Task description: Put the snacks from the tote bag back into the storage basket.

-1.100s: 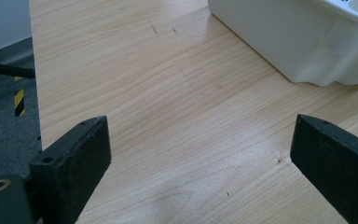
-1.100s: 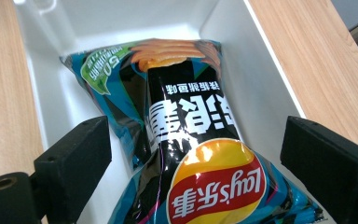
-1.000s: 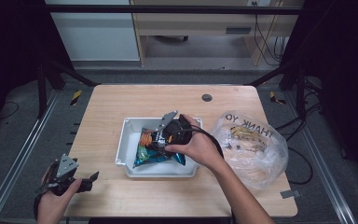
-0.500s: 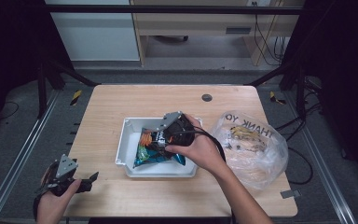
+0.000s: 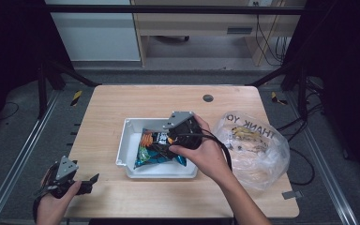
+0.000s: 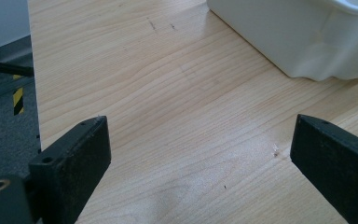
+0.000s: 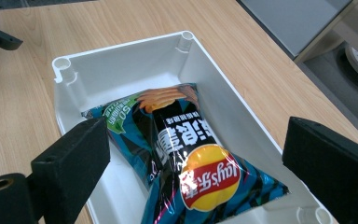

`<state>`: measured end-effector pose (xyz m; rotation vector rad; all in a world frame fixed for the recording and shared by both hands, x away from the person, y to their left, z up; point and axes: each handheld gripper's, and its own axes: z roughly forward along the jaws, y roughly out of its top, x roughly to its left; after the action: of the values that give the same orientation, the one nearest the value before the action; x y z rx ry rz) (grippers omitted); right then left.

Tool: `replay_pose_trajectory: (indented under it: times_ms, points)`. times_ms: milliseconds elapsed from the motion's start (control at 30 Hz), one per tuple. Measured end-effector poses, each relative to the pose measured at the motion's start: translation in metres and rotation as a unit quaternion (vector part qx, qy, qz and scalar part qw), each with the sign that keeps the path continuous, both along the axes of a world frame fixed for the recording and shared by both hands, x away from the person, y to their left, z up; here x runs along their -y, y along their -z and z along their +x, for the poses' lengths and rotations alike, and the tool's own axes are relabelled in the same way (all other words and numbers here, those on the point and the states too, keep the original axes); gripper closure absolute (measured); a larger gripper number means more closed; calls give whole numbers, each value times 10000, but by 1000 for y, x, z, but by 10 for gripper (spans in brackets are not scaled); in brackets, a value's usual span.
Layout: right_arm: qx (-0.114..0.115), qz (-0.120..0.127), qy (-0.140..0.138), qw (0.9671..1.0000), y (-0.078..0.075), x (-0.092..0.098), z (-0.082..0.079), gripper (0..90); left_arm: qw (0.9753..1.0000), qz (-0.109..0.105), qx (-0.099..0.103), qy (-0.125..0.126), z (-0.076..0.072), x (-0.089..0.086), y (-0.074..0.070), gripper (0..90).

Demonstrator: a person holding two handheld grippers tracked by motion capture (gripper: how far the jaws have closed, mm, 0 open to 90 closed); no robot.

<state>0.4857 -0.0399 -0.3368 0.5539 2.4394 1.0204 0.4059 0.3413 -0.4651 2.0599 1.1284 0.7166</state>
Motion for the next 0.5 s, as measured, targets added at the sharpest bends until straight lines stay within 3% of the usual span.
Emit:
replay_pose_trajectory:
  times_ms: [267,500]
  points:
    - [219,210,246,9992,-10,12,-12,79,10000,-23,-6,-25,-1,-1,0,45]
    - [473,445,584,9962,-19,24,-24,75,10000,-1,-19,-5,-1,-1,0,45]
